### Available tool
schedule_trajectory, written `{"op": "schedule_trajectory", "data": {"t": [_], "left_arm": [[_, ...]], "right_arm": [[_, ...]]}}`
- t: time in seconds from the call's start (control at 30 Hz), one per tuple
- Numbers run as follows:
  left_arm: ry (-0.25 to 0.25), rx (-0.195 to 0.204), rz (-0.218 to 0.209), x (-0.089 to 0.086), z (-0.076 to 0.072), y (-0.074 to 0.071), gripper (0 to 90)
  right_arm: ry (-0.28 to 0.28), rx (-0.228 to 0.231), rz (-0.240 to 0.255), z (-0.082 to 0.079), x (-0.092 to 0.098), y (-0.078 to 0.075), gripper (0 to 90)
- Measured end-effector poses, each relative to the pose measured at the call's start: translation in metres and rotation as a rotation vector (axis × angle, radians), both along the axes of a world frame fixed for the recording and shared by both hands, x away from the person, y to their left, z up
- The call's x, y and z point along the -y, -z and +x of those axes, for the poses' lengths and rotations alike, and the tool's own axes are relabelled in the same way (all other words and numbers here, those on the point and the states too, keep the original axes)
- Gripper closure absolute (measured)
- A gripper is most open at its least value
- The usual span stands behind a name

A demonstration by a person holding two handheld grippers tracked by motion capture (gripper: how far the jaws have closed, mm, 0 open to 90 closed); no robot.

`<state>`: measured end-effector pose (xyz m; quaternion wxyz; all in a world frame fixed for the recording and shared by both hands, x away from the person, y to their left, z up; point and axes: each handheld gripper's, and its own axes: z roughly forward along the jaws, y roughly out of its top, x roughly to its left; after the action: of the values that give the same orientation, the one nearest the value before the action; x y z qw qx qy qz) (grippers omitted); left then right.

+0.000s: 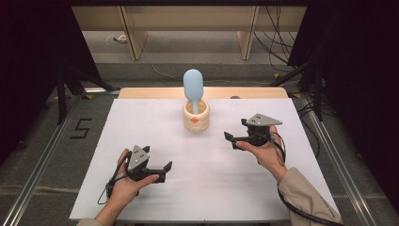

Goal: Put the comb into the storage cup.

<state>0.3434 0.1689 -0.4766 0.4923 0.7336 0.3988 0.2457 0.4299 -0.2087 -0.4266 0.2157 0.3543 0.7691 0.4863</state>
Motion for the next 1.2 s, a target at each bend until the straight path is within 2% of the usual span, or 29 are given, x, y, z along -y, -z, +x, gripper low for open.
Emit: {"op": "schedule_trajectory", "data": {"t": [0.6,1.2], "left_arm": [[-0.01,0.006,0.002,-0.001,0.0,-0.002,0.0],[-0.02,0.005,0.004,-0.004,0.001,-0.001,0.0]], "right_arm": [[0.0,-0.005,0.006,-0.024,0.02,0.005,13.8],[0.037,-0.02,0.001,-0.038,0.045,0.015,14.1]]}}
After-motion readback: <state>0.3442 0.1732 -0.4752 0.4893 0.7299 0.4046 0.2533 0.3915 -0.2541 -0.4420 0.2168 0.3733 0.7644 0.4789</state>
